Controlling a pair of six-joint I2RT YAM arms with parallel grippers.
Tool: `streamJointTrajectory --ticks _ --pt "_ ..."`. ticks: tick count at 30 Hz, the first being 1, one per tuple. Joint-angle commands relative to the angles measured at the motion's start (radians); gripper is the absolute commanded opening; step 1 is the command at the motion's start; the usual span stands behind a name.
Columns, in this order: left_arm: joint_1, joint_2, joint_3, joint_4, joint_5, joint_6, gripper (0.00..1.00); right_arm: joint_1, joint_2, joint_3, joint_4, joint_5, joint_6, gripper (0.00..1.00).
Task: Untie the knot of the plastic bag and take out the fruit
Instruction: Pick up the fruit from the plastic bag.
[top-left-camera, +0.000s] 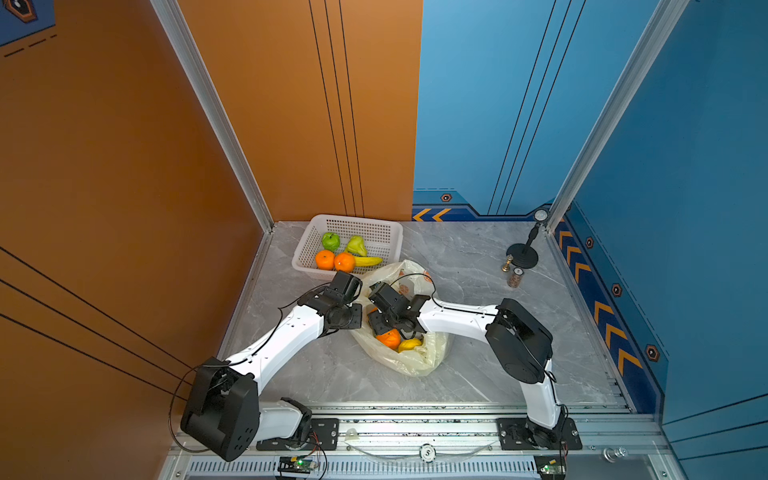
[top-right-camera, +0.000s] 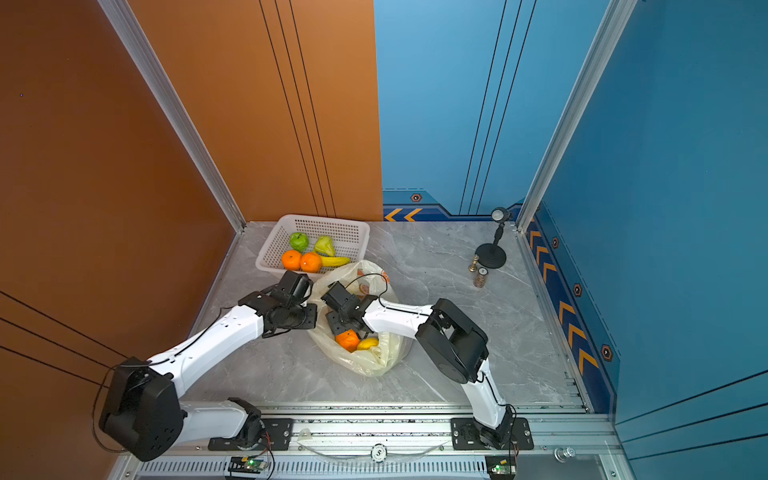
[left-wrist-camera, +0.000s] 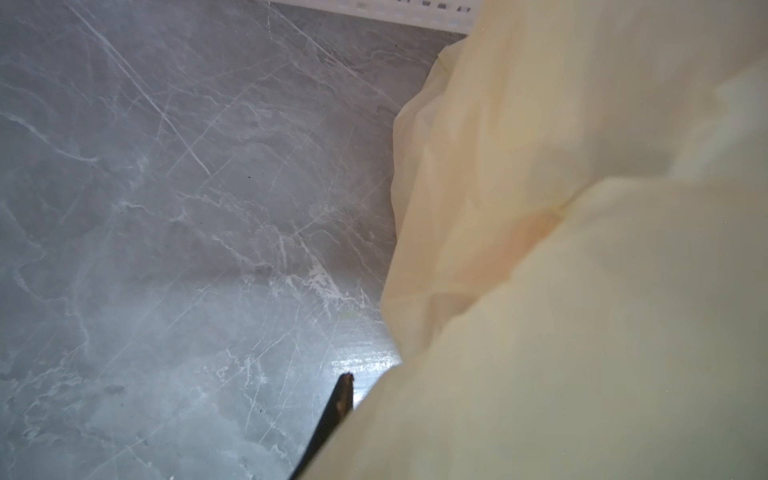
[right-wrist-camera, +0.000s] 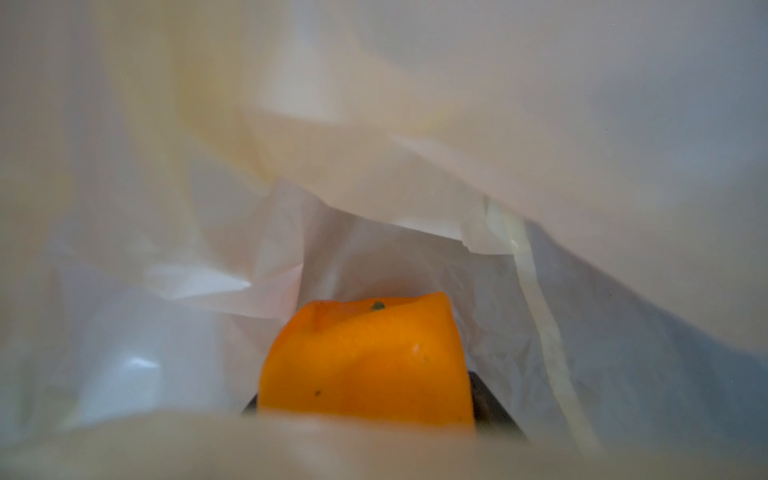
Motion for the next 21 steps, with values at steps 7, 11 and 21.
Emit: streamJointTrajectory --ticks 7,11,21 --pt "0.004 0.032 0.018 0.005 -0.035 0.02 0.19 -0.012 -0.158 -0.08 0.013 -0.001 0.009 0.58" --pt "0.004 0.037 0.024 0.006 -0.041 0.024 0.19 -0.018 -0.201 -0.097 0.006 -0.02 0.012 0.58" --pt "0.005 0.043 0.062 0.008 -0.044 0.035 0.2 -0.02 -0.356 -0.209 0.038 -0.137 0.022 0.57"
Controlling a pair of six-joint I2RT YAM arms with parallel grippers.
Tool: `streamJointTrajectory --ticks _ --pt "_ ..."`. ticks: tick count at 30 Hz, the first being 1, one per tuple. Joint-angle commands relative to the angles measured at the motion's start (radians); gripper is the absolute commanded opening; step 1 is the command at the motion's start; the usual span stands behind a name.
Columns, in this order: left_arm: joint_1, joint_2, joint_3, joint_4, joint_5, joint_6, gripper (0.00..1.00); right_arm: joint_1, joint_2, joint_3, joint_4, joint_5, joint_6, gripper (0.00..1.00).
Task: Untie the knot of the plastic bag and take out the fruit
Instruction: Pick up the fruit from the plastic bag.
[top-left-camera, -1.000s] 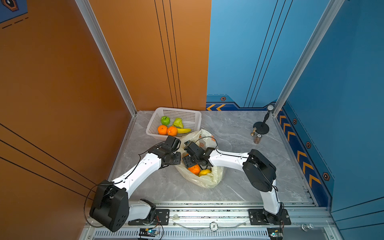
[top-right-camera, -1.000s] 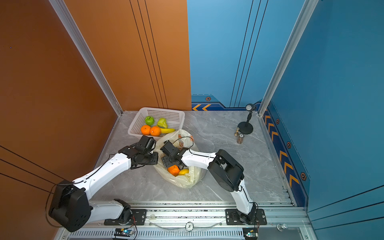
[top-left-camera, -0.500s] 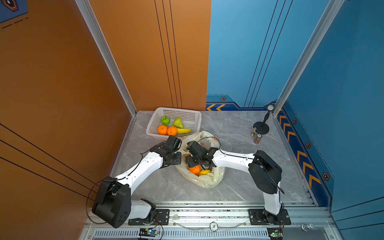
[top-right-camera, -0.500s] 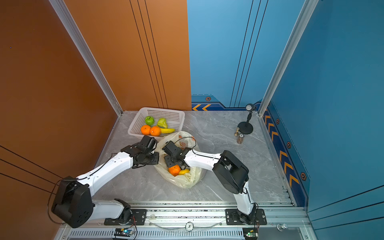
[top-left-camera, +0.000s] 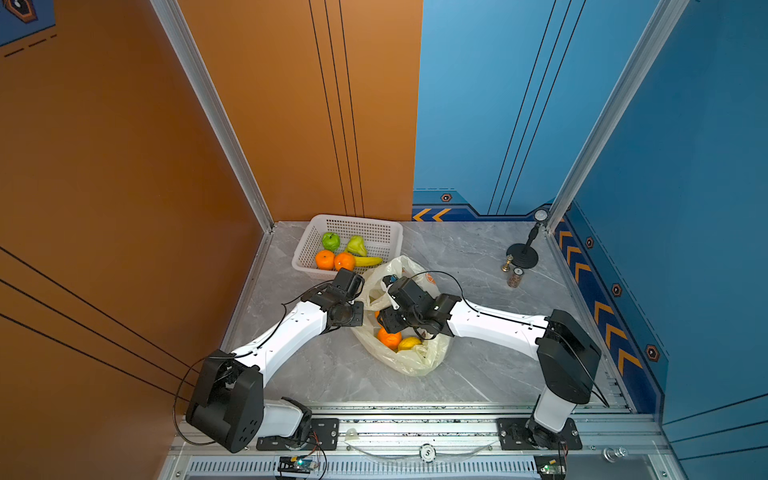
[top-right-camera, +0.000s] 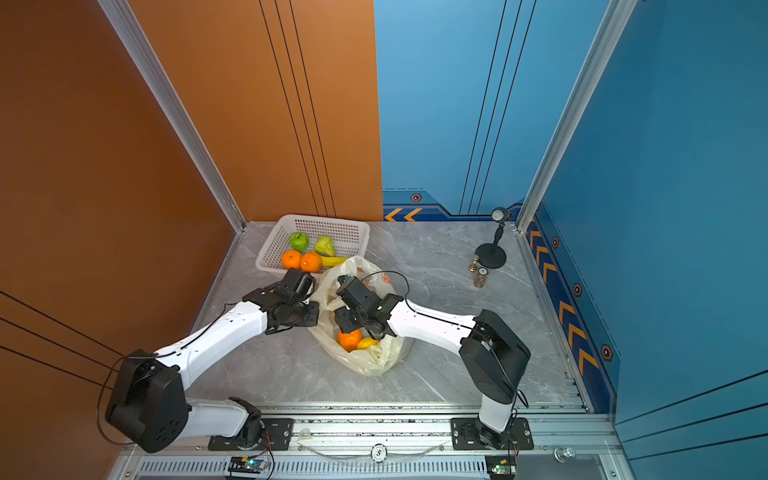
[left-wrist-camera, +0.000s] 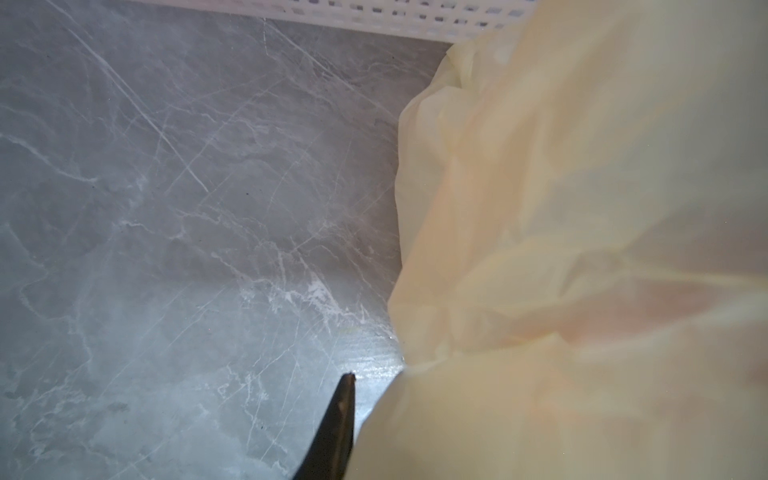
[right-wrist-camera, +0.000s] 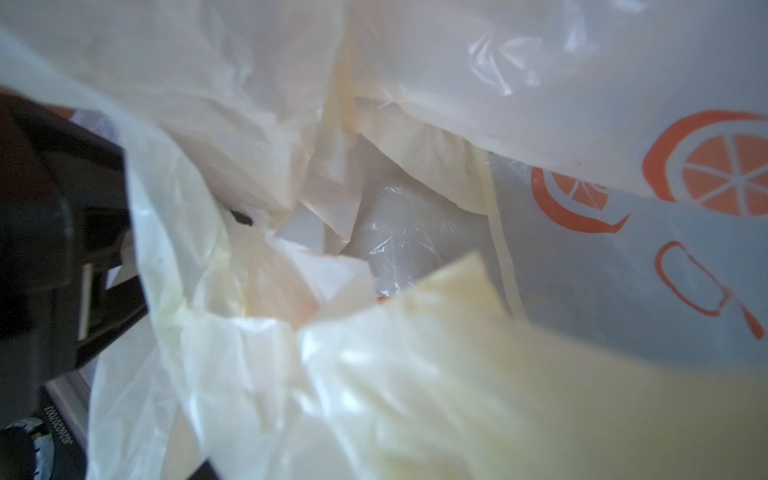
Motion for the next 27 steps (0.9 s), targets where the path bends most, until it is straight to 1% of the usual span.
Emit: streamJointTrajectory --ticks 1,3,6,8,13,15,18,22,27 --pt "0.005 0.007 0.033 0.0 -0.03 0.016 0.2 -0.005 -0.074 -0.048 0.042 -0.068 0.014 0.57" --pt "0.003 0.008 0.041 0.001 -0.03 0.015 0.21 -0.005 -0.112 -0.075 0.061 -0.102 0.01 0.57" --pt "0.003 0.009 0.052 0.001 -0.035 0.022 0.23 -0.016 -0.158 -0.107 0.097 -0.199 0.014 0.57" --pt "0.002 0.007 0.056 0.001 -0.04 0.024 0.24 -0.024 -0.191 -0.119 0.114 -0.243 0.026 0.57" --pt "-0.001 -0.015 0.055 0.001 -0.042 0.03 0.28 -0.044 -0.261 -0.126 0.162 -0.259 0.06 0.57" --pt "-0.002 -0.035 0.052 0.007 -0.041 0.038 0.32 -0.059 -0.285 -0.123 0.184 -0.254 0.08 0.57" --pt "-0.003 -0.085 0.047 0.023 -0.033 0.06 0.41 -0.093 -0.323 -0.114 0.207 -0.25 0.11 0.57" --pt "-0.008 -0.173 0.024 0.096 0.009 0.124 0.53 -0.154 -0.368 -0.107 0.229 -0.253 0.167 0.57" --pt "-0.018 -0.299 -0.033 0.237 0.115 0.288 0.59 -0.233 -0.398 -0.105 0.264 -0.336 0.266 0.57"
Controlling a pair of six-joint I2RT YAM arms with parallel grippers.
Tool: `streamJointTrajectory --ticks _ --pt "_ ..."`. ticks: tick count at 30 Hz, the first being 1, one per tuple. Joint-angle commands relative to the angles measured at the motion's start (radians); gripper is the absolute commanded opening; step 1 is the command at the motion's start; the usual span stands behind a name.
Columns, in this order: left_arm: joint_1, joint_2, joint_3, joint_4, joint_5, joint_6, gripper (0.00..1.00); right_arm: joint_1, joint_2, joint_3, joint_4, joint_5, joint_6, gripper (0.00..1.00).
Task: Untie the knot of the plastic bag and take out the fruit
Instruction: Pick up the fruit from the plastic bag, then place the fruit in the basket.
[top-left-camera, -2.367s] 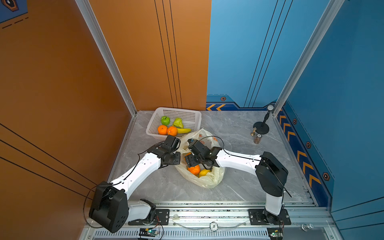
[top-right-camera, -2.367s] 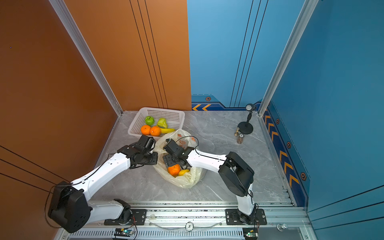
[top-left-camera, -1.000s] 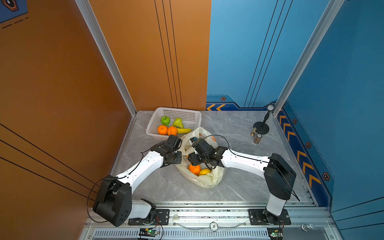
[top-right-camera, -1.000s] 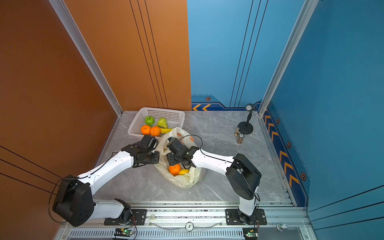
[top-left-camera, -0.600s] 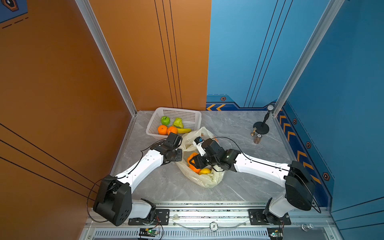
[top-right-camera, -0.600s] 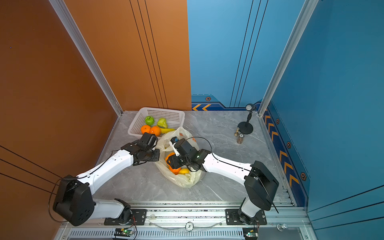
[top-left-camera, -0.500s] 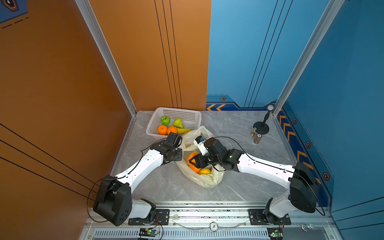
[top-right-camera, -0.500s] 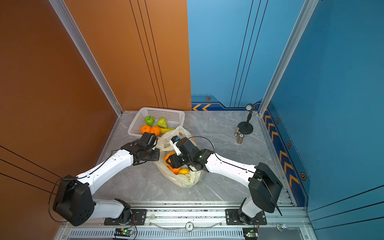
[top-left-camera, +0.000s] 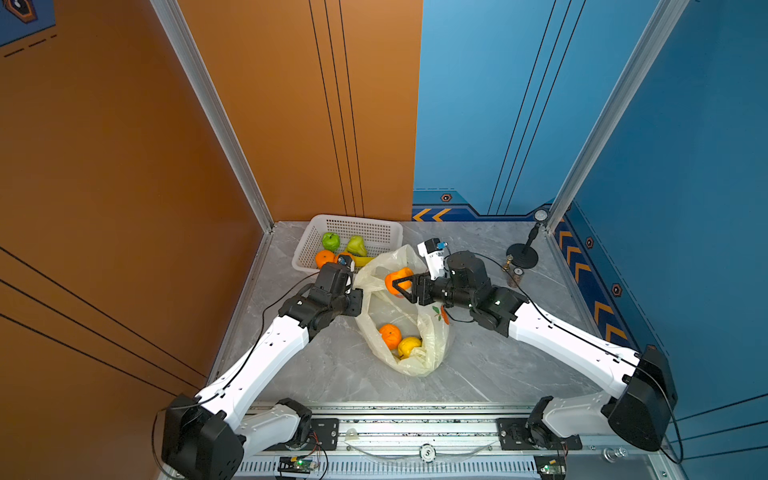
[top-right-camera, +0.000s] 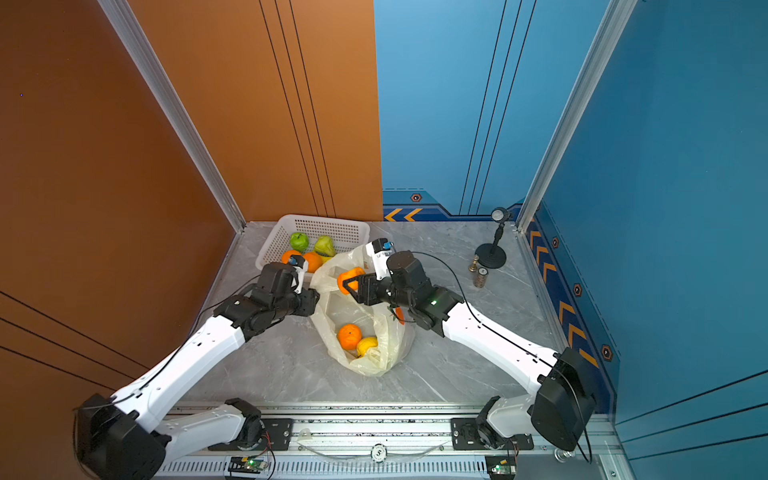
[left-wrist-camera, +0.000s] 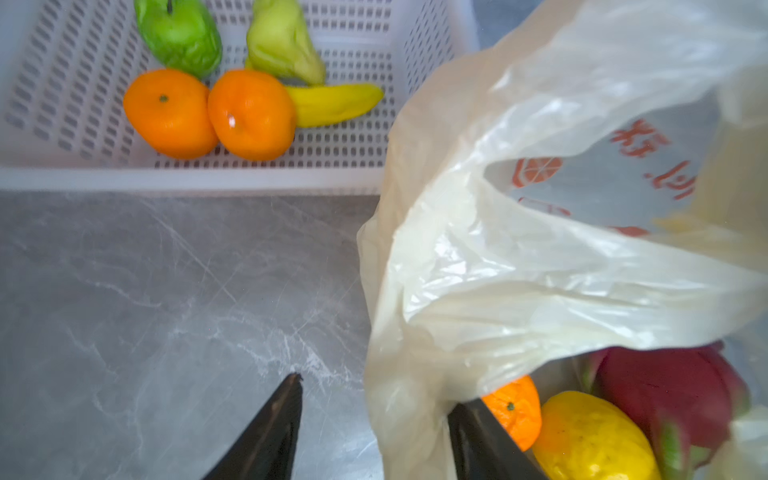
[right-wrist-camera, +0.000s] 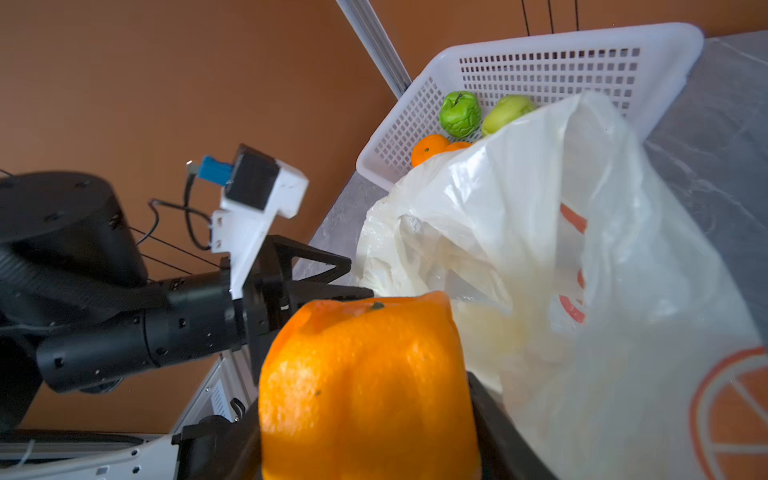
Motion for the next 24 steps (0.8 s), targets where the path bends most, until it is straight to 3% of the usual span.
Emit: streamJointTrajectory --ticks 1,7,13,17,24 --pt "-0.011 -0.068 -0.038 0.127 0.115 0.164 0.6 -0.039 -0.028 0.013 0.054 -0.077 0.1 0.57" --pt "-0.037 -0.14 -0.049 0.271 0.331 0.415 0.67 -0.095 -0.036 0.023 0.06 -0.143 0.17 0.56" --pt "-0.137 -0.129 -0.045 0.414 0.396 0.663 0.81 -0.104 -0.025 0.054 0.042 -0.221 0.187 0.56" --pt "-0.164 -0.089 -0.025 0.496 0.391 0.72 0.94 -0.098 -0.025 0.056 0.042 -0.244 0.189 0.56" --pt "-0.179 0.007 0.047 0.503 0.407 0.74 0.93 -0.082 -0.026 0.059 0.03 -0.272 0.176 0.56"
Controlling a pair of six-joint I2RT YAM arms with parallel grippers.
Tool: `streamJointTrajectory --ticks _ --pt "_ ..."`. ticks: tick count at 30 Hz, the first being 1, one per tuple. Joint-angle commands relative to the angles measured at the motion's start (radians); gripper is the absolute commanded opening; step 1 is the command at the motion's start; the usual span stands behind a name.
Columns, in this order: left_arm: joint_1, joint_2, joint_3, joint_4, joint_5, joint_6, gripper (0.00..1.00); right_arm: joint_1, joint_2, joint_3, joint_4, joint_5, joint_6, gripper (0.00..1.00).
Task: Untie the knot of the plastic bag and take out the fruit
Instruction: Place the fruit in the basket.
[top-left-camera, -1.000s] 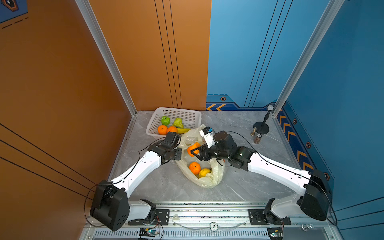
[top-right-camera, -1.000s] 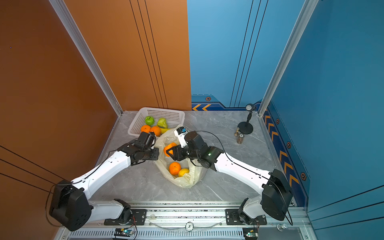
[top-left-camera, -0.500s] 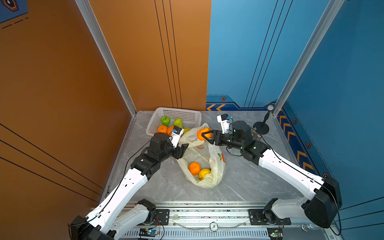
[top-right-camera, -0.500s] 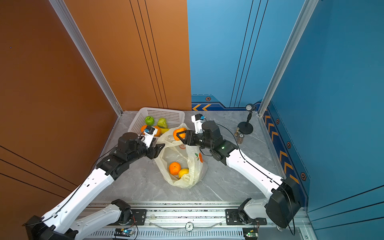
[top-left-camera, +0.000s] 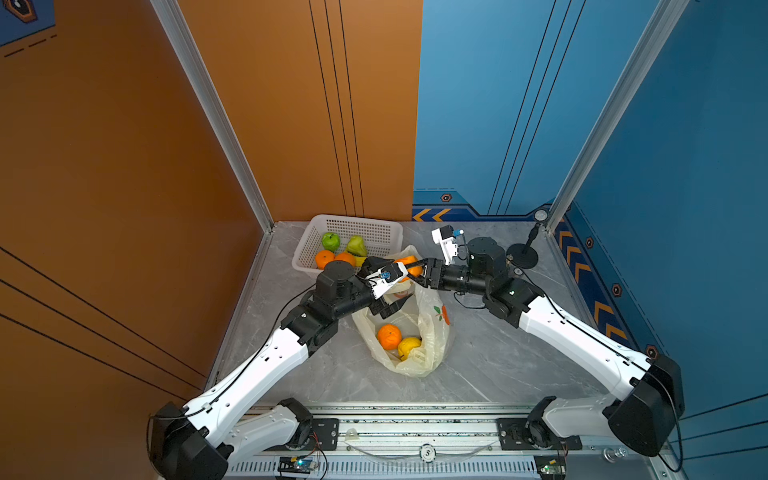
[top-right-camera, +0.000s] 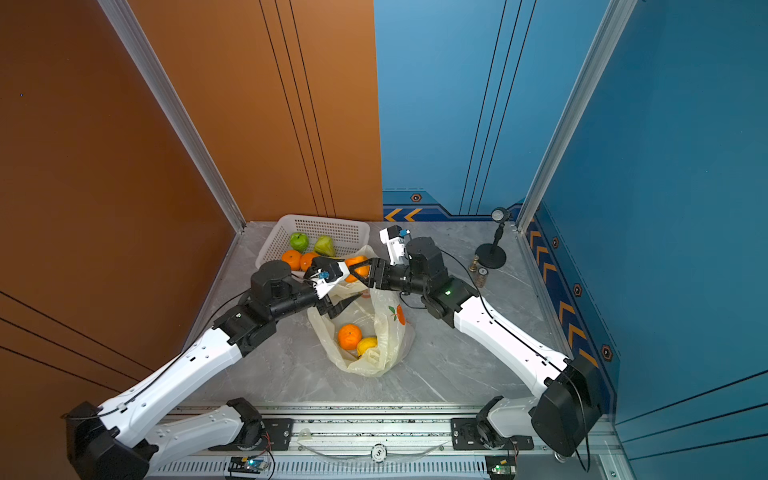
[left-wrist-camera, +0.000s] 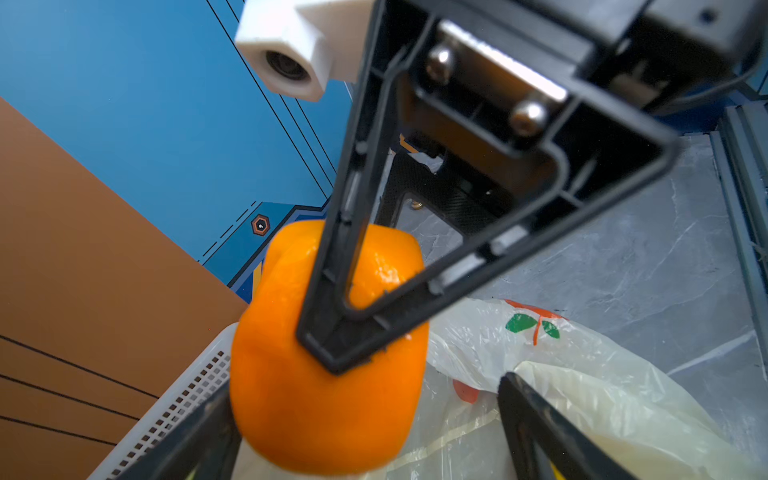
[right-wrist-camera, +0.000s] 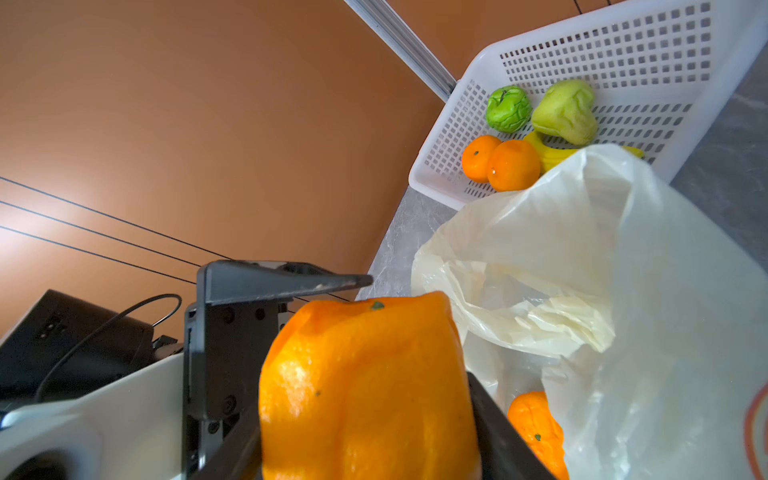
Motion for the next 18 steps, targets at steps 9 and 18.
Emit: streamJointTrajectory --ticks 9,18 --pt "-0.021 0.058 0.058 0.081 0.067 0.003 0.56 0.021 0.002 0.032 -0.018 -0.041 -0.019 0.56" --pt "-0.006 0.064 0.072 0.086 -0.001 -0.093 0.39 0.008 -0.013 0.052 -0.027 -0.01 -0.03 0.79"
